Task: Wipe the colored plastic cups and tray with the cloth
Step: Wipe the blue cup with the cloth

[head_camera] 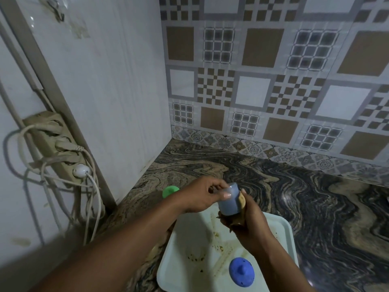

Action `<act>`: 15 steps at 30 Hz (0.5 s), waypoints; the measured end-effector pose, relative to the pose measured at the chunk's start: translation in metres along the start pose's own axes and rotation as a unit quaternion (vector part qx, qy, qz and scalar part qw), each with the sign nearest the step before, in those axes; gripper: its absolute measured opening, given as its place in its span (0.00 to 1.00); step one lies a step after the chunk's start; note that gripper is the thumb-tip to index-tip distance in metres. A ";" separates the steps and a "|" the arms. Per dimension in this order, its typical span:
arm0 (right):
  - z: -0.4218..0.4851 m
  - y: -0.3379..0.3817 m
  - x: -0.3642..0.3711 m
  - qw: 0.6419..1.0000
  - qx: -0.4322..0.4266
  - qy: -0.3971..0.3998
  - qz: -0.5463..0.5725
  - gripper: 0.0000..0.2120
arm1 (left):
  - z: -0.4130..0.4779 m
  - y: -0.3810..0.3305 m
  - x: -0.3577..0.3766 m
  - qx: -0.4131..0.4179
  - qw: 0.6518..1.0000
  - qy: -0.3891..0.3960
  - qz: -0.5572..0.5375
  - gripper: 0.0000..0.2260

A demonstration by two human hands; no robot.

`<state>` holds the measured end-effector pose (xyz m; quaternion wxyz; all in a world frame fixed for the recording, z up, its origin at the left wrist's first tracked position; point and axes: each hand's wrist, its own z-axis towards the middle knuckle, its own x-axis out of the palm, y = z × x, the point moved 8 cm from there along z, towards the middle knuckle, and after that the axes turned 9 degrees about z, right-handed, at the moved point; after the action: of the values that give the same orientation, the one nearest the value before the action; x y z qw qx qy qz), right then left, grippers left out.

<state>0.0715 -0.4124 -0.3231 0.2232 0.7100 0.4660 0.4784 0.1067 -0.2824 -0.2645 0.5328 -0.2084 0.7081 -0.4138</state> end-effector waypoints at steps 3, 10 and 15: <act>-0.007 0.025 -0.001 0.976 -0.172 -0.053 -0.121 0.20 | 0.003 -0.001 -0.010 -0.004 1.000 -0.012 0.004 0.10; -0.005 0.013 -0.002 0.991 -0.116 -0.057 -0.020 0.19 | 0.002 -0.016 -0.004 0.031 0.999 -0.016 -0.005 0.06; -0.004 0.007 0.001 0.996 -0.059 -0.033 0.060 0.21 | -0.003 -0.004 -0.001 0.012 0.996 0.003 -0.084 0.11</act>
<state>0.0708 -0.4153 -0.3156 0.2509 0.7378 0.3854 0.4942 0.1034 -0.2828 -0.2600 0.4960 -0.2597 0.6850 -0.4661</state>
